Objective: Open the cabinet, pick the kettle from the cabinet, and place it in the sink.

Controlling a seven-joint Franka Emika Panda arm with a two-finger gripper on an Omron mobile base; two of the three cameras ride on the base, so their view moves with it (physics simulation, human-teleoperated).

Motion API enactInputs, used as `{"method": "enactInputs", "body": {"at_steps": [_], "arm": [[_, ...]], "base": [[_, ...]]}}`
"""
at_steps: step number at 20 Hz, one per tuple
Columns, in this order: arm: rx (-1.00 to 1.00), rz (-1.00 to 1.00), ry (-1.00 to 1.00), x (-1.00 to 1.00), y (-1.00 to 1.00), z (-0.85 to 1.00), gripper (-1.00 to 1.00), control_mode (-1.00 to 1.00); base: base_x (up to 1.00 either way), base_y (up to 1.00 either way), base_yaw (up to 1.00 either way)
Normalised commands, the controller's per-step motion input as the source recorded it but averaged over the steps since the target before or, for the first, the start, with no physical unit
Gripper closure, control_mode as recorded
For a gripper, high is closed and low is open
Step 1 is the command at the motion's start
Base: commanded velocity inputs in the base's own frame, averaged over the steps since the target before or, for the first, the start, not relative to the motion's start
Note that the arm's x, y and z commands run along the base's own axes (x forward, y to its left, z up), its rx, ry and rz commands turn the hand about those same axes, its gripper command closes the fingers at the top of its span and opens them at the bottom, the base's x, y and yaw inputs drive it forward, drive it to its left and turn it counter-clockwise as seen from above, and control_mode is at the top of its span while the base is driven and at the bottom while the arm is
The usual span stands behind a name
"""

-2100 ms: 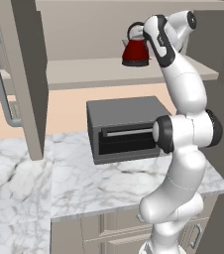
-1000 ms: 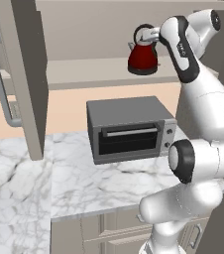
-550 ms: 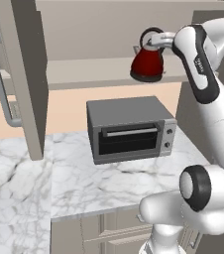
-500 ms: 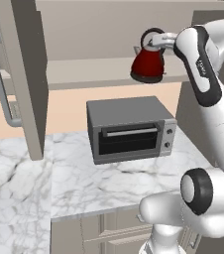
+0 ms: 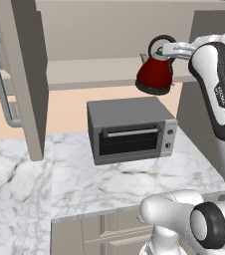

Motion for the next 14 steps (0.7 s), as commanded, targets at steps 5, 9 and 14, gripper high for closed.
{"method": "enactInputs", "body": {"at_steps": [5,9,14], "arm": [[0.00,0.00,0.00,-0.69,0.09,-0.16,1.00,-1.00],[0.00,0.00,0.00,-0.60,0.09,-0.33,1.00,-1.00],[0.00,0.03,0.06,-0.34,0.11,-0.58,1.00,-1.00]], "base": [[0.00,0.00,0.00],[0.00,0.00,0.00],[0.00,0.00,0.00]]}}
